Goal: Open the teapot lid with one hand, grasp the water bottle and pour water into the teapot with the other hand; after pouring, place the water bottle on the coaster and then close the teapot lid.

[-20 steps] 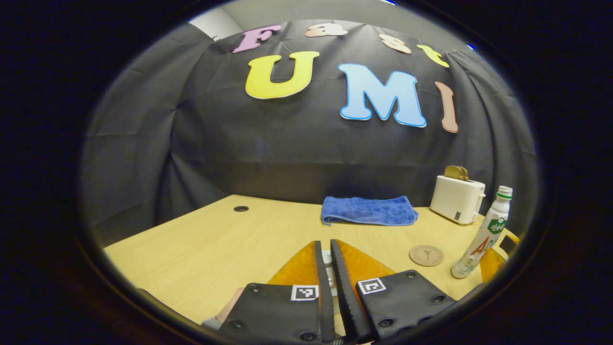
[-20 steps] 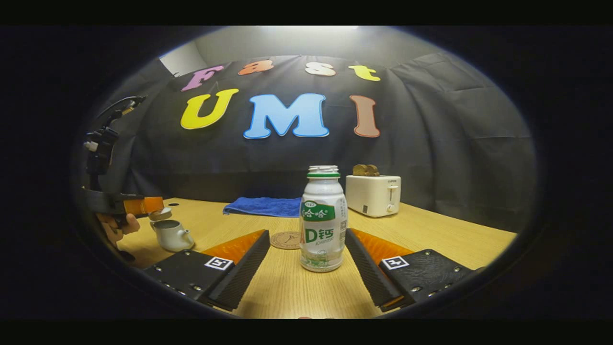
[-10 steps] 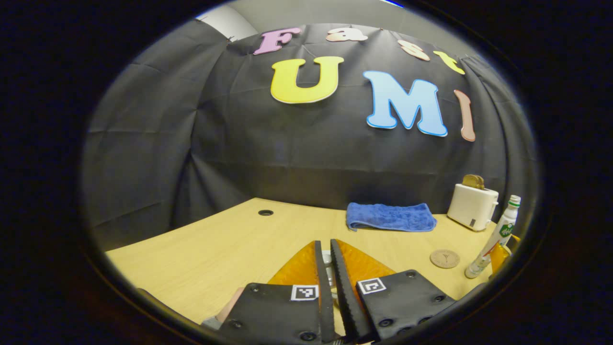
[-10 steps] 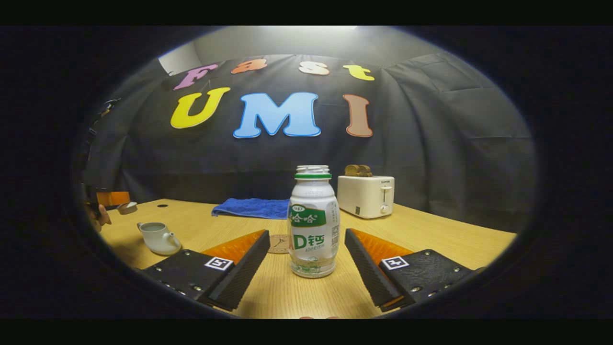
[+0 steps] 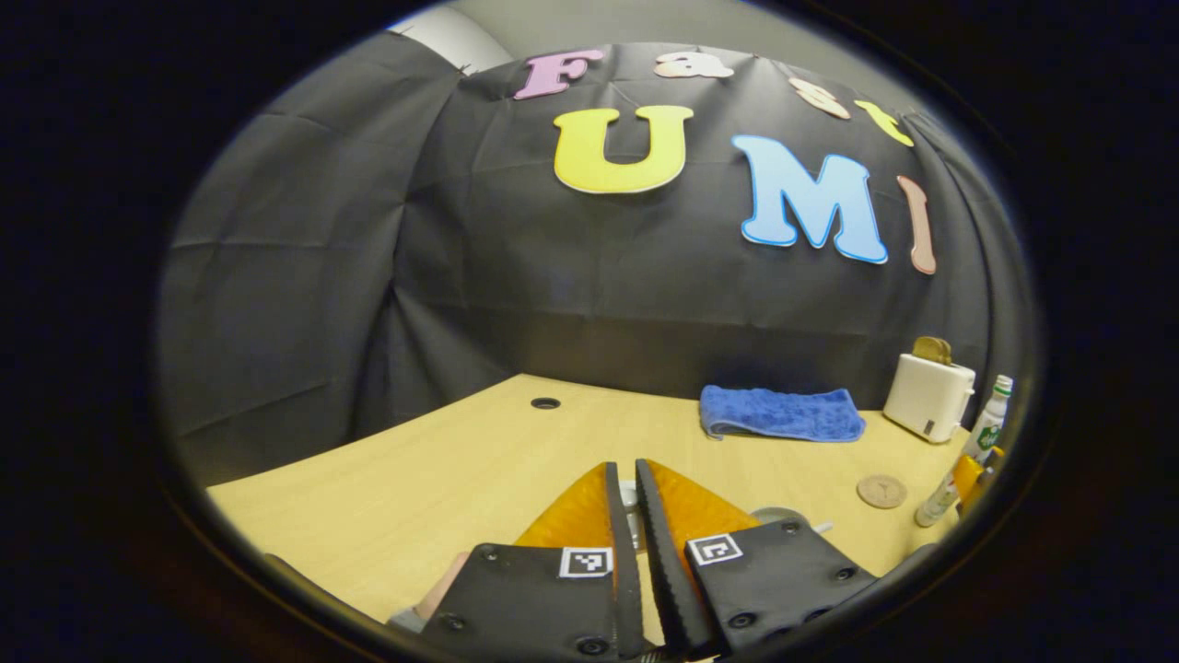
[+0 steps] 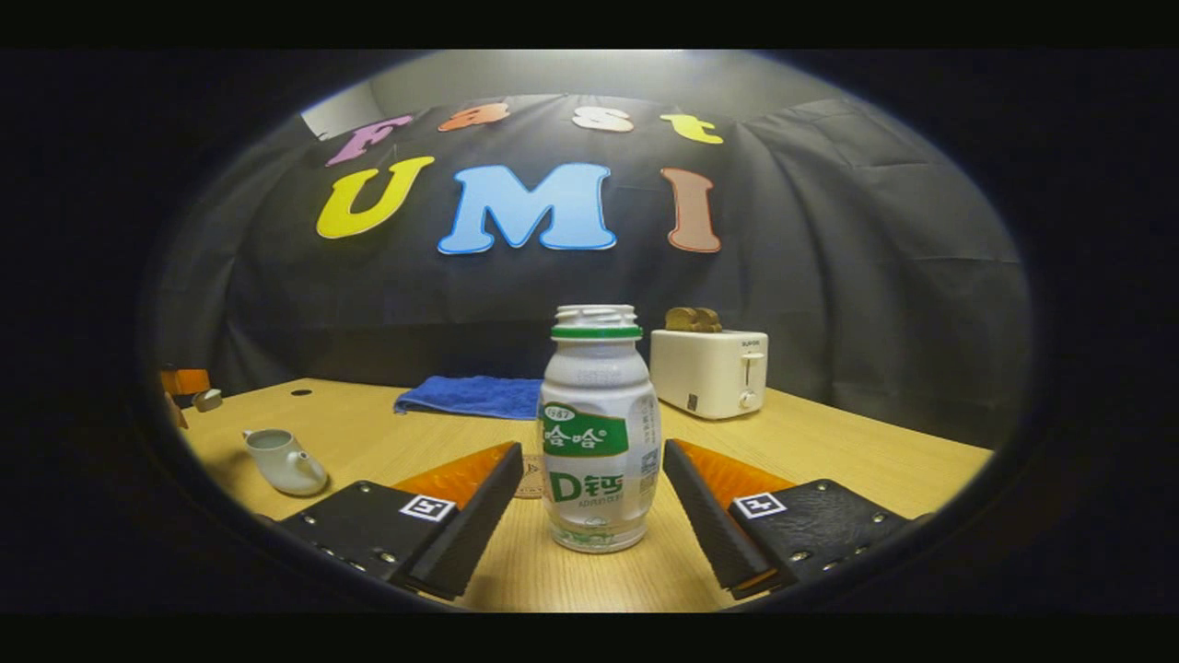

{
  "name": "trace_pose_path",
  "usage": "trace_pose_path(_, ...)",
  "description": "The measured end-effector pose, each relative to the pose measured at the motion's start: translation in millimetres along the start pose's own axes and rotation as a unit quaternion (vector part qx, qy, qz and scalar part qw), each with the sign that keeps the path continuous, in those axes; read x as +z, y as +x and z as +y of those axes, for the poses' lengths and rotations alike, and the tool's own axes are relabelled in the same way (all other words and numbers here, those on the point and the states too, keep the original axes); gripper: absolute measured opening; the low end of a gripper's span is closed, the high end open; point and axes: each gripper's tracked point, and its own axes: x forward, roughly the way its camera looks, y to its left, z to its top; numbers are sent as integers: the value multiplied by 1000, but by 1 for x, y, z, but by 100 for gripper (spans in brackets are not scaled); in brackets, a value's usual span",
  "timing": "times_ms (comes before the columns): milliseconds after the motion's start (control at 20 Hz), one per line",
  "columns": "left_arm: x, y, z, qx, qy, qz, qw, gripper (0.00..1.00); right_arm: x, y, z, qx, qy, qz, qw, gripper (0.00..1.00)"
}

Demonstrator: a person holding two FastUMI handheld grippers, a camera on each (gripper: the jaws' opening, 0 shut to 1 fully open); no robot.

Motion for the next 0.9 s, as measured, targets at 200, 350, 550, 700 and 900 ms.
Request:
trace_pose_path(200,-1,-2,12,10,-3,1,1000,16,0,0,0,-3,0,2,1000,80)
trace_pose_path(350,-4,-3,16,14,-2,2,1000,17,0,1,-1,0,-6,1,1000,78)
trace_pose_path(550,-7,0,17,15,-6,5,1000,17,0,1,-1,6,-14,1,1000,75)
trace_pose_path(700,-9,1,18,14,-8,4,1000,17,1,-3,-4,4,-29,0,1000,71)
trace_pose_path(900,-11,4,17,12,-12,4,1000,16,2,-3,-7,2,-33,-4,999,71)
